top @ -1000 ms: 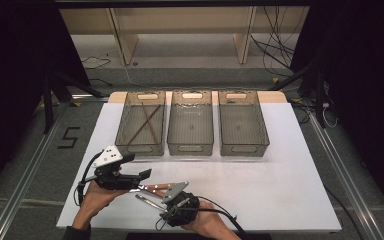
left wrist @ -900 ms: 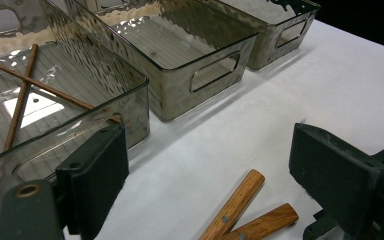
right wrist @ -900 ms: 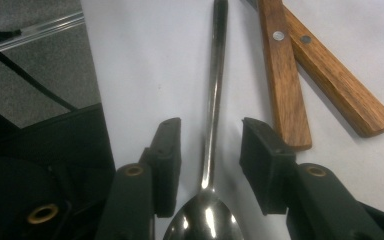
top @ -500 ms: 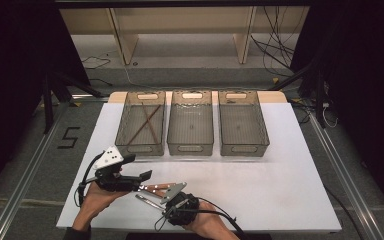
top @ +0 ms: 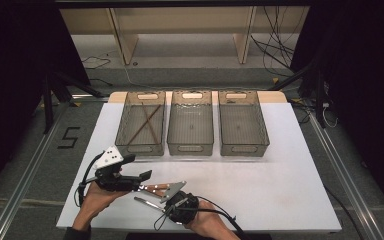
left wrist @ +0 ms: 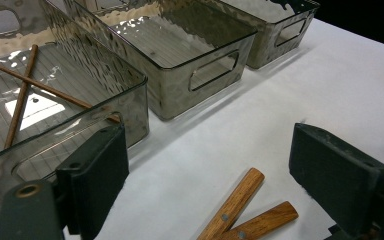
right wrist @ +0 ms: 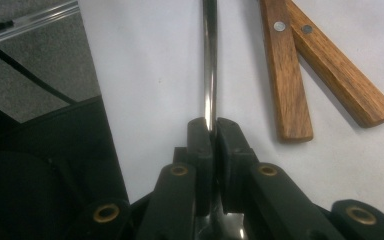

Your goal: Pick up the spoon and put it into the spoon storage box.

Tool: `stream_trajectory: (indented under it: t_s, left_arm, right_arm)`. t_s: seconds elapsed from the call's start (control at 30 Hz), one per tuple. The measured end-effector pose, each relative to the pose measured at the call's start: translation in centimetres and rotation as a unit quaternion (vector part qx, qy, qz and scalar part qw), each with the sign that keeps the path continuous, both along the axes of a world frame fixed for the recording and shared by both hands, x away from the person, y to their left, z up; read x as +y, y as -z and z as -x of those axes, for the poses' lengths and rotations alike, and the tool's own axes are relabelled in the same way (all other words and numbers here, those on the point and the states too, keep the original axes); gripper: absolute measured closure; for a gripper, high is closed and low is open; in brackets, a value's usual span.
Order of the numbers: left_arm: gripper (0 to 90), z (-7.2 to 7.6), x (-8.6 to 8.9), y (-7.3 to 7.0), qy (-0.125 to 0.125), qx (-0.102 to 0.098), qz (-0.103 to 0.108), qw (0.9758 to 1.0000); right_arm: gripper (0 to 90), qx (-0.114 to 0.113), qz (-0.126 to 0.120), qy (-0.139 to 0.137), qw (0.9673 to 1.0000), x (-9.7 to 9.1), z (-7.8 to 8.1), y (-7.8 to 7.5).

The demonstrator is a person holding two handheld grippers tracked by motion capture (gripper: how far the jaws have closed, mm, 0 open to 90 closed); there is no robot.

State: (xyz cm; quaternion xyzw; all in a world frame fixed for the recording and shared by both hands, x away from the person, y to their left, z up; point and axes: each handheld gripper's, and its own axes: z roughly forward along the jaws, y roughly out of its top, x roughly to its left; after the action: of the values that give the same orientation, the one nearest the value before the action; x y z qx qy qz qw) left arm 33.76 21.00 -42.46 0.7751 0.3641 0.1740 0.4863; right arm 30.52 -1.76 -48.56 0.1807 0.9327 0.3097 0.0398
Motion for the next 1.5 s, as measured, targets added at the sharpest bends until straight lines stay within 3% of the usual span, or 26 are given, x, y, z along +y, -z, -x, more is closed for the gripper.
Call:
stream_trajectory:
  t_s: [0.1,0.17,0.23,0.57,0.73,1.03,1.2,1.3,1.5]
  left_arm:
    - [16.0,0.0,0.0,0.0,0.0,0.0,0.0,1.0]
    - [16.0,0.0,0.0,0.0,0.0,0.001,0.0,1.0]
    - [16.0,0.0,0.0,0.1,0.001,0.001,-0.001,1.0]
    - [16.0,0.0,0.0,0.1,0.0,0.001,0.0,1.0]
    - [16.0,0.0,0.2,0.0,-0.006,-0.004,0.004,1.0]
    - [16.0,0.1,0.6,-0.2,-0.013,-0.012,0.033,0.9993]
    - [16.0,0.2,0.3,0.2,-0.016,-0.013,0.041,0.9989]
    - [16.0,0.3,0.0,0.5,-0.017,-0.014,0.053,0.9984]
    - [16.0,0.7,-0.4,1.6,-0.018,-0.008,0.055,0.9983]
  right_arm:
    - [87.1,0.007,-0.005,0.004,1.0,-0.2,-0.4,-0.3]
    - [90.0,0.0,-0.007,0.011,0.9999,-0.5,-0.5,-0.6]
    - [90.0,0.011,-0.004,0.007,0.9999,-0.6,-0.9,-0.7]
    - [90.0,0.0,0.001,-0.009,1.0,-0.7,-0.8,-0.8]
    - [90.0,-0.003,-0.013,-0.005,0.9999,-1.3,-1.0,-1.8]
    - [90.0,-0.027,-0.037,0.037,0.9983,-4.4,-2.7,-4.4]
    - [90.0,-0.042,-0.062,0.073,0.9945,-6.4,-4.2,-6.1]
    - [90.0,-0.047,-0.079,0.1,0.9908,-7.6,-5.5,-7.0]
    - [90.0,-0.051,-0.113,0.14,0.9823,-8.7,-8.3,-8.2]
